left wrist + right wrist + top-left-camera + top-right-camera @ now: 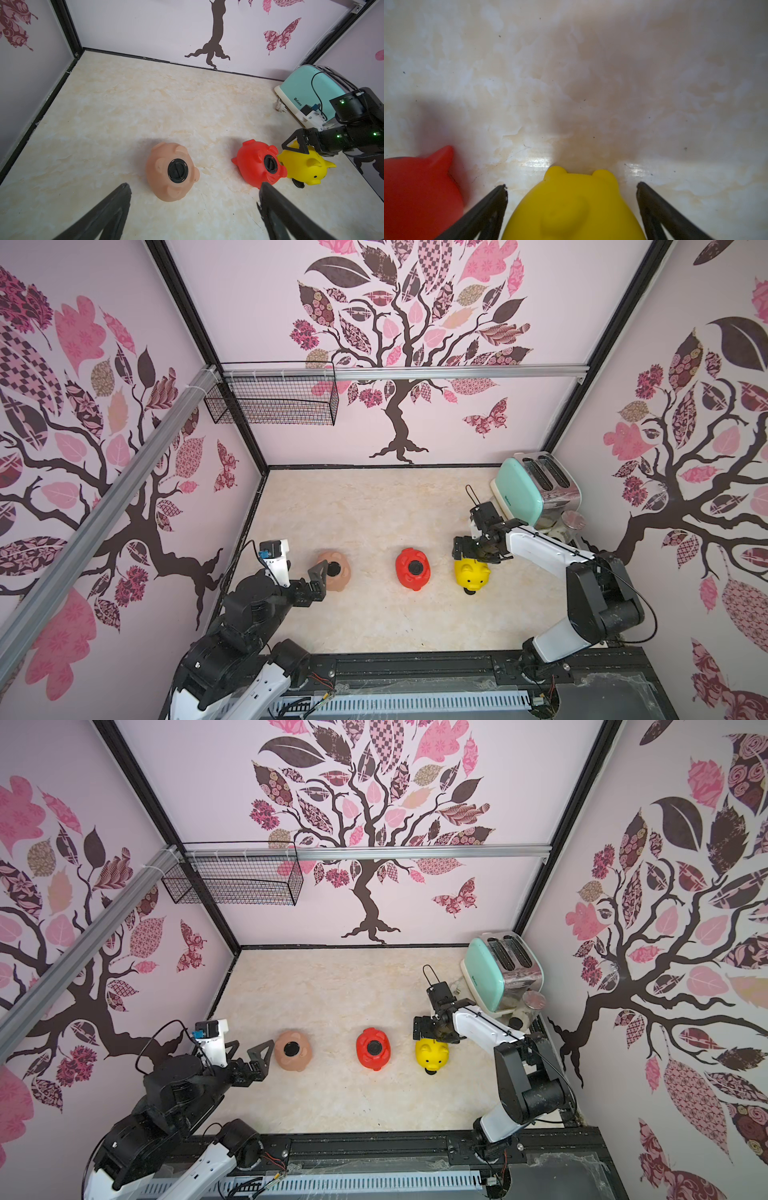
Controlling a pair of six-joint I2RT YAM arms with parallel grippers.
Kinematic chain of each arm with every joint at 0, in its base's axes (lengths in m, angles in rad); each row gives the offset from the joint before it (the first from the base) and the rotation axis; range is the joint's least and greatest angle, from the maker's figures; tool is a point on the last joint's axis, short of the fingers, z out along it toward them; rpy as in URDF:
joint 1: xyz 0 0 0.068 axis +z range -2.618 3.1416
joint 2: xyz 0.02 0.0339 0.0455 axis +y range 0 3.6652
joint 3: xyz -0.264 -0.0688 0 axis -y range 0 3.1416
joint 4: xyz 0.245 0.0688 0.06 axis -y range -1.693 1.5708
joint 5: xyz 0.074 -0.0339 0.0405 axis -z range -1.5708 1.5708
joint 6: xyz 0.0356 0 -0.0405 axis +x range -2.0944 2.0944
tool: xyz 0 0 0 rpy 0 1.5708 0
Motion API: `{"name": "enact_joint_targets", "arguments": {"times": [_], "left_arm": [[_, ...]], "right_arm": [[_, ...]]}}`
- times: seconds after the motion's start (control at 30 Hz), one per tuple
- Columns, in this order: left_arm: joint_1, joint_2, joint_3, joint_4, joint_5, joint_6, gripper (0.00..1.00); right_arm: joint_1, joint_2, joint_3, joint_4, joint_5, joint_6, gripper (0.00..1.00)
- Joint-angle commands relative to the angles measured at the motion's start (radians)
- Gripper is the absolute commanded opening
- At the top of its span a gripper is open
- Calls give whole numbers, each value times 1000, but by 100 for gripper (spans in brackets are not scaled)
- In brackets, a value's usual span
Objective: Close piggy banks
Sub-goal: Move the piggy bank to the center of the board, then turn over the piggy bank at the center of the board.
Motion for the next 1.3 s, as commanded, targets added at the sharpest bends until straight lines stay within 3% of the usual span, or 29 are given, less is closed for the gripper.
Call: {"name": "enact_joint_targets", "arguments": {"times": [0.0, 0.27, 0.5, 0.63, 0.8, 0.97, 1.1, 1.27], "left_arm": [[-7, 6, -8, 11, -15, -1, 98], [-14, 48, 0, 25, 33, 13, 98], [-13, 300, 126, 22, 256, 39, 89], [-27, 428, 131, 109, 457, -60, 78], [-228, 480, 82, 240, 333, -150, 78], [-410, 661, 140, 299, 227, -186, 76], [-488, 813, 197, 374, 188, -207, 74], [-543, 1009, 274, 476, 198, -219, 71]], "right_arm": [[8, -40, -2, -27, -24, 13, 99], [7, -189, 56, -55, 0, 27, 100], [5, -437, -34, 8, 72, 57, 100], [-51, -592, -154, 73, 121, 119, 100], [-91, -729, -267, 134, 118, 176, 100], [-120, -768, -346, 203, 98, 223, 96], [-245, -771, -416, 286, -53, 275, 90], [-536, -713, -541, 510, -442, 398, 80]]}}
